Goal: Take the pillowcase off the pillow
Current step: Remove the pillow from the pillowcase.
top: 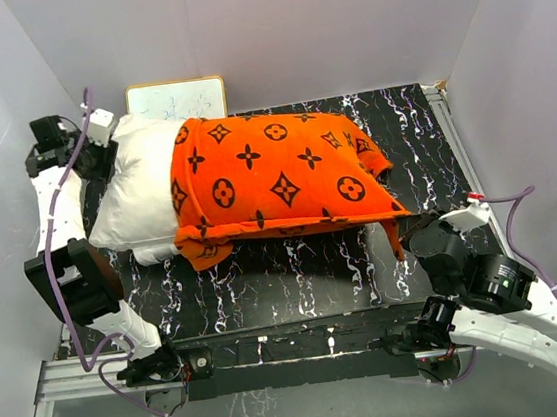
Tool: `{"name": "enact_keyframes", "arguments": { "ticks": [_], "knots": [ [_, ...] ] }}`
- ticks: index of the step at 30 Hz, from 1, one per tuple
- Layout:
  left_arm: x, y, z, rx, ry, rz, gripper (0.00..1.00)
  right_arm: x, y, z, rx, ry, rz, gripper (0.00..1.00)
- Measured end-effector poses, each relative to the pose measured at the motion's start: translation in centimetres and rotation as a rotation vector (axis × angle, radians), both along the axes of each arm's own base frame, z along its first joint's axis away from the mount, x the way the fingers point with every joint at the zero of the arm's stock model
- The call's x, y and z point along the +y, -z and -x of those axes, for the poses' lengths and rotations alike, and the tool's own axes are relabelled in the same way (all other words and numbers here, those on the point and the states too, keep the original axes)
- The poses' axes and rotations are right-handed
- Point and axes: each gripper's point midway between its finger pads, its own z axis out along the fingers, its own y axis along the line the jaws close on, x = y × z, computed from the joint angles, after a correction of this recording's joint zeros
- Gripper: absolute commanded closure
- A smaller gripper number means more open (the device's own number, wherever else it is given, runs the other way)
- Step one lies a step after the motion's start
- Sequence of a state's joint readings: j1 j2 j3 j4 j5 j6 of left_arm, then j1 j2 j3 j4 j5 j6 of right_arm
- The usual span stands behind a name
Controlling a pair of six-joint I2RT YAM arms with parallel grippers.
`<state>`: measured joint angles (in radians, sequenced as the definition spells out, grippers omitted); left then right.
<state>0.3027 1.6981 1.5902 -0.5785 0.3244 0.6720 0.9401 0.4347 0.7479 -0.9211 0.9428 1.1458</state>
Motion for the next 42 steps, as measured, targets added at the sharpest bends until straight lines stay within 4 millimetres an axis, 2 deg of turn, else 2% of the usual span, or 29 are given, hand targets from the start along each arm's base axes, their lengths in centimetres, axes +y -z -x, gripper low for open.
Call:
{"name": "enact_keyframes", "arguments": {
  "ticks": [2,5,8,13,18,21,23,26,31,37,42],
  "knots": [
    [1.3,-1.8,0.3,-0.013,-0.020,-0.009,0.03,-0.5,0.1,-0.2,0.000,0.025,0.034,0.92],
    [2.2,-4.7,1.4,-0.024,0.002,-0.006,0.03,-1.3,0.1,-0.5,-0.006,0.053,0.095,0.92],
    [1.0,-5.0,3.3,0.022,0.078,0.009,0.03,-1.6,0.1,-0.8,-0.007,0.068,0.150,0.92],
    [-1.9,-2.2,8.5,0.211,0.218,0.043,0.03,-1.1,0.4,-1.4,0.007,0.064,0.203,0.92],
    [-4.5,2.1,15.3,0.426,0.303,0.127,0.03,-0.7,0.3,-1.7,-0.004,0.049,0.220,0.92],
    [-5.7,4.2,18.2,0.488,0.329,0.161,0.03,-0.4,0.3,-1.9,-0.008,0.039,0.229,0.92],
    [-6.2,5.3,19.5,0.502,0.333,0.171,0.03,0.0,0.4,-2.1,-0.005,0.028,0.236,0.92],
    [-6.4,6.0,19.4,0.476,0.330,0.170,0.03,0.6,0.6,-2.3,0.001,0.010,0.247,0.92],
    [-6.4,7.8,17.6,0.379,0.304,0.156,0.03,1.5,0.6,-2.7,-0.008,-0.018,0.241,0.92],
    [-5.8,10.3,16.1,0.243,0.300,-0.046,0.03,2.1,1.2,-2.8,-0.002,-0.044,0.251,0.92],
    [-4.7,10.0,14.4,0.171,0.278,-0.138,0.03,2.3,0.9,-3.0,-0.012,-0.056,0.257,0.92]
  ]
}}
